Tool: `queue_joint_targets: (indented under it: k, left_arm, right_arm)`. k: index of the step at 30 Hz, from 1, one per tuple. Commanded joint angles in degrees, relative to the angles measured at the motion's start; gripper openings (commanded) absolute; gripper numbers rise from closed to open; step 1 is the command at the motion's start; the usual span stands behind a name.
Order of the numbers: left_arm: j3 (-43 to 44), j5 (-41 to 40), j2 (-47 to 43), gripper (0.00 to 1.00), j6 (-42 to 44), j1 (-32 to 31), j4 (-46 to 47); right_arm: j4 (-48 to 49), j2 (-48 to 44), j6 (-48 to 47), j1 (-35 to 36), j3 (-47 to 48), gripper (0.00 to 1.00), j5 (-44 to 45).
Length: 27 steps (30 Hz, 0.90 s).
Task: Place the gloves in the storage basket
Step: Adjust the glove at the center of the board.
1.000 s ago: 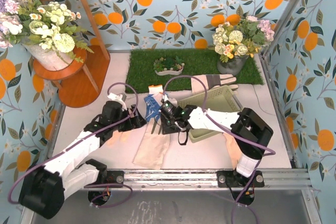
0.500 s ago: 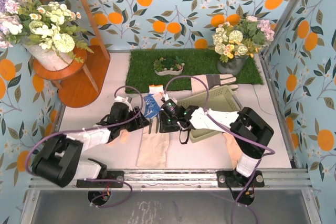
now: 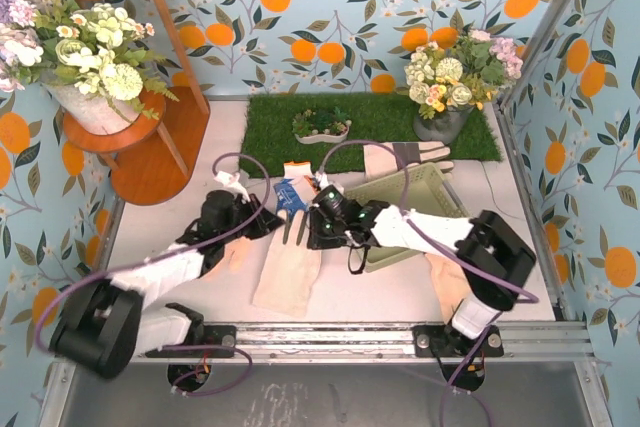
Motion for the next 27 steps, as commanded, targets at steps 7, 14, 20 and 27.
queue_joint_targets:
  k: [7,14,20,27]
  left_arm:
    - [10.9,7.2,-11.8,0.00,0.3,0.1,-11.6]
    - [17.2,13.5,-9.6,0.00,-1.0,-1.0,-16.0]
    - [17.4,13.7,-5.0,0.00,-2.7,-5.1,-15.9]
    - [12.8,2.0,-5.8,0.00,-6.5,-12.3,-14.0]
  right_arm:
    - [-10.1,-13.2,-7.9,-2.8,4.8,0.16,1.2]
    - [-16.8,-18.3,-9.5,-2.8,4.7,0.14,1.0]
    - [-21.9,-24.5,-6.8,-2.6,0.2,0.15,4.4]
    - [-17.7,-24.8,-3.8,2.2,-5.7,0.20,4.0]
